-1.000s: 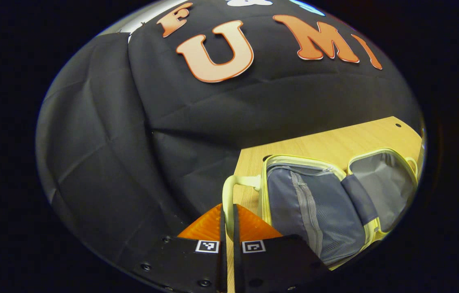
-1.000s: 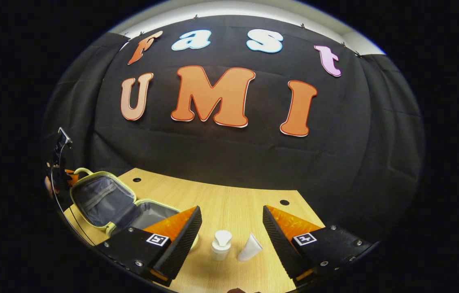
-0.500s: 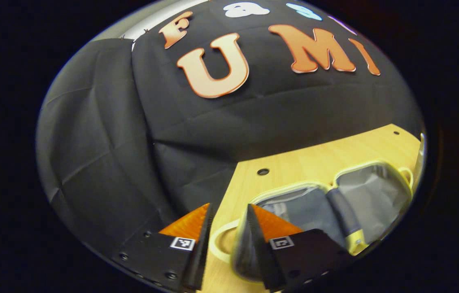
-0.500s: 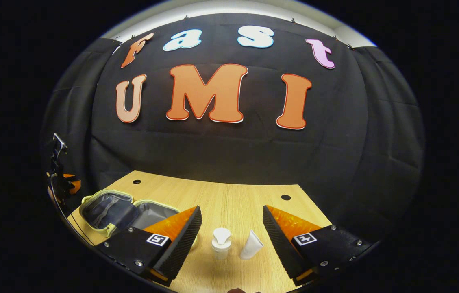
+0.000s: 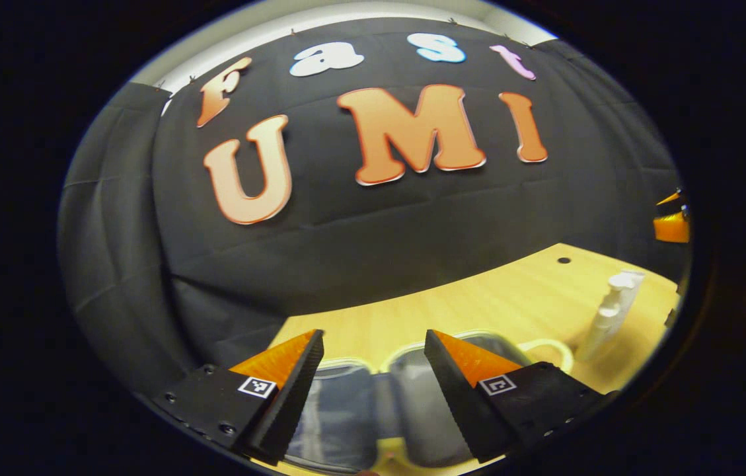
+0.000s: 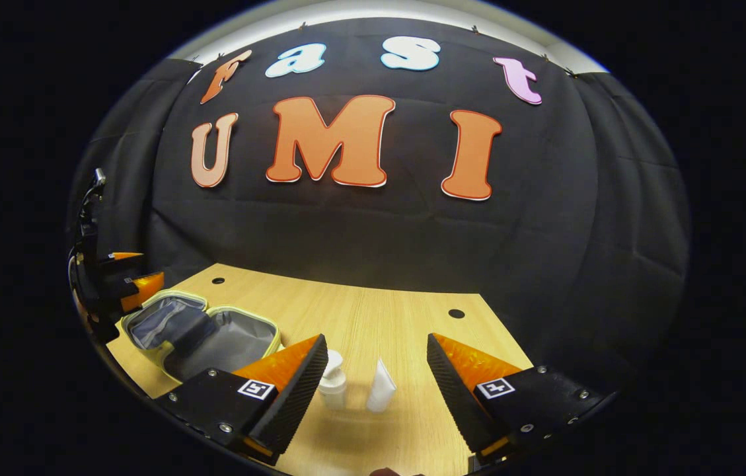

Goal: First open the suitcase, pack the skin care products into it, and then close the suitcase.

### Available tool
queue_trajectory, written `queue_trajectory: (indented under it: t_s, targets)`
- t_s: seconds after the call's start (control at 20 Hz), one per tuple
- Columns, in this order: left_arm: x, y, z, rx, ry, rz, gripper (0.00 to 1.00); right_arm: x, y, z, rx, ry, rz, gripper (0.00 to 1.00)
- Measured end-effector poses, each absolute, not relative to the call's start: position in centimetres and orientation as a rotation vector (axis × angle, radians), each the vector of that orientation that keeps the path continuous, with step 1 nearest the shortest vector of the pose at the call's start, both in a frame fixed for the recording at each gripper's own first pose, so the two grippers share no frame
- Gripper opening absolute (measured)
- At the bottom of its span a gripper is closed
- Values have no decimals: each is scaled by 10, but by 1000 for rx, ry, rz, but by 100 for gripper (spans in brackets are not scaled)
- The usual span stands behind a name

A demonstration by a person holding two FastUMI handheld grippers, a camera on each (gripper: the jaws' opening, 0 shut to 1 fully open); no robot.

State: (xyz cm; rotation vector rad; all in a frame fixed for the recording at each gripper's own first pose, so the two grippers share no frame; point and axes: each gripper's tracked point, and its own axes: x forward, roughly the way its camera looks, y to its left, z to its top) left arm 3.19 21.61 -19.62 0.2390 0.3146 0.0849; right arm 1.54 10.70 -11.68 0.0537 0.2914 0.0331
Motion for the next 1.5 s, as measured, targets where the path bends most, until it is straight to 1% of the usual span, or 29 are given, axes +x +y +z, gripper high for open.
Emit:
queue_trajectory:
  t_s: [0.15,0.4,0.6,0.9,0.95,1.0,1.1,1.2,1.25,1.3,1.35,1.4,1.45,1.5]
  targets:
    - [37,140,-205,205,321,-12,98,14,95,-128,58,302,53,95]
    - [30,32,-250,201,368,-160,98,15,84,-141,68,309,101,95]
    - [27,-22,-290,207,394,-240,98,11,79,-156,53,308,154,95]
    - [32,-83,-355,147,467,-320,98,-4,60,-177,15,315,180,95]
    - [36,-90,-364,132,479,-327,96,-5,56,-180,17,318,179,95]
    - [42,-94,-372,121,490,-330,92,-5,53,-186,20,322,176,95]
    - [52,-101,-383,90,501,-343,90,-6,49,-197,28,336,182,95]
    - [61,-108,-393,61,508,-362,84,-7,50,-209,36,348,198,96]
    - [67,-108,-397,47,502,-353,84,-8,52,-215,39,355,206,95]
    - [67,-107,-400,36,505,-349,70,-9,53,-222,41,363,214,95]
    - [76,-110,-405,25,495,-362,64,-10,56,-228,45,371,224,95]
    - [72,-108,-400,28,494,-361,59,-10,58,-235,49,384,232,96]
    - [72,-107,-399,26,500,-355,59,-9,63,-243,57,405,245,95]
    - [68,-107,-393,16,505,-355,56,-7,65,-249,60,424,250,96]
